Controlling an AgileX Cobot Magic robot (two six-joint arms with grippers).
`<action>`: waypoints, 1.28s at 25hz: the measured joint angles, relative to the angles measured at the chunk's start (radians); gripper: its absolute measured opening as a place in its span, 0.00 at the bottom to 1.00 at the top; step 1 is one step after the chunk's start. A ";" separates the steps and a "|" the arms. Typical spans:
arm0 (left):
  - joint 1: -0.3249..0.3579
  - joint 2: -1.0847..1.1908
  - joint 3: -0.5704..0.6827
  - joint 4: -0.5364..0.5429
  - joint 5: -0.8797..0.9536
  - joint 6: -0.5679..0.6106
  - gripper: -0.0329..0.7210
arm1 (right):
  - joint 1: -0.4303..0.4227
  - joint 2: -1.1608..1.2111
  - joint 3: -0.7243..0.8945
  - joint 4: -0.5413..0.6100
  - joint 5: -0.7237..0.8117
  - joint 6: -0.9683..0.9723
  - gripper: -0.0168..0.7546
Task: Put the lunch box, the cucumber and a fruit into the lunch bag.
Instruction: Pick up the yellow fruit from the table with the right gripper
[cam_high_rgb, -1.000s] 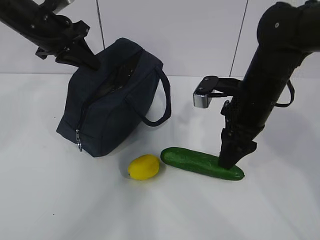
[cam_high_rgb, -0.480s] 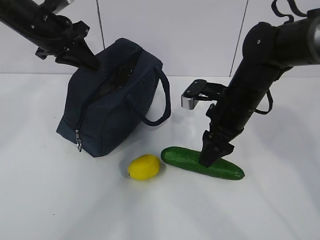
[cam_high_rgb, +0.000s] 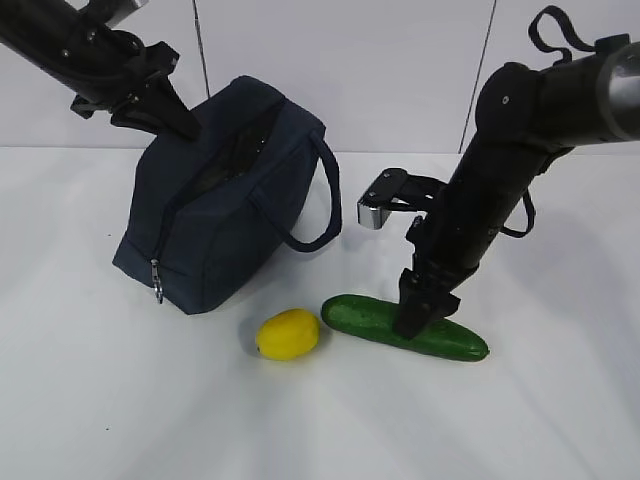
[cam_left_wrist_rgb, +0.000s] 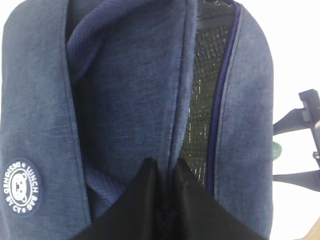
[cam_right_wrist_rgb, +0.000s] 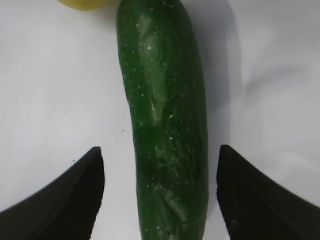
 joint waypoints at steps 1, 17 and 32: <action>0.000 0.000 0.000 0.000 0.000 0.000 0.08 | 0.000 0.005 0.000 0.000 0.000 0.000 0.73; 0.000 0.000 0.000 0.000 -0.002 0.000 0.08 | 0.000 0.039 0.000 0.002 -0.007 -0.002 0.66; 0.000 0.000 0.000 0.000 -0.002 0.000 0.08 | 0.000 0.039 -0.003 0.007 -0.008 -0.002 0.44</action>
